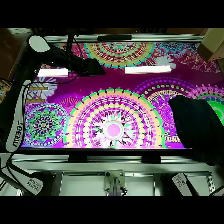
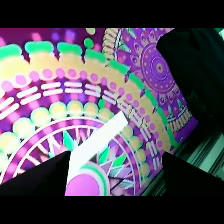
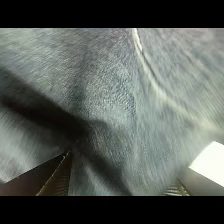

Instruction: Fold the shirts.

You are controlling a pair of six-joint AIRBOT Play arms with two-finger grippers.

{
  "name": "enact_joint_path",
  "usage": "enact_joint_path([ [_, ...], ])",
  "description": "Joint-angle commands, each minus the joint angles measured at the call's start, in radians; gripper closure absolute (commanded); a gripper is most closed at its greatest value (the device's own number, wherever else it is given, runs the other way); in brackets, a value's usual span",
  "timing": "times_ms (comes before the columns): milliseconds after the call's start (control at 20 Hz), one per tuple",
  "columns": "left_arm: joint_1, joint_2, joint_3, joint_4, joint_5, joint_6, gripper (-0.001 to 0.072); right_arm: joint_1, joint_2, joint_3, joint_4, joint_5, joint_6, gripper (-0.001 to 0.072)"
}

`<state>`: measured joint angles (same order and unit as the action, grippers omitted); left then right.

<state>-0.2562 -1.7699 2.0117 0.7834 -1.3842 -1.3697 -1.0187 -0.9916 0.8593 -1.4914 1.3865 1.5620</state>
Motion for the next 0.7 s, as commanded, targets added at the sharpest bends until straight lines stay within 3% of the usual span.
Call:
enact_joint_path([
  [0,0.026,0.001,0.000,0.154,-0.196,-0.040,0.0049,-0.006,0.074,0.140,-0.117,0.051,-0.051,0.0085],
  [50,0.026,0.001,0.000,0.248,-0.249,-0.057,0.0059,0.006,0.075,0.228,-0.122,0.071,-0.052,0.0086],
  [100,0.023,0.001,-0.001,0.367,-0.299,-0.064,0.0151,0.039,0.075,0.305,-0.114,0.082,-0.051,0.0086],
  [150,0.018,0.001,-0.002,0.479,-0.341,-0.103,0.0195,0.100,0.075,0.379,-0.099,0.089,-0.053,0.0086],
  [300,0.010,0.017,-0.018,0.599,-0.395,-0.127,0.0195,0.388,0.074,0.485,-0.119,0.099,-0.014,0.0086],
  [450,-0.028,0.085,-0.089,0.553,-0.294,-0.098,0.0195,0.716,0.027,0.485,-0.171,0.132,0.086,0.0087],
  [550,-0.074,0.177,-0.236,0.570,-0.153,-0.141,0.0196,0.901,-0.059,0.485,-0.171,0.184,0.083,0.0087],
  [650,-0.129,0.298,-0.455,0.680,-0.021,-0.237,0.0196,1.029,-0.150,0.485,-0.161,0.209,0.082,0.0087],
])
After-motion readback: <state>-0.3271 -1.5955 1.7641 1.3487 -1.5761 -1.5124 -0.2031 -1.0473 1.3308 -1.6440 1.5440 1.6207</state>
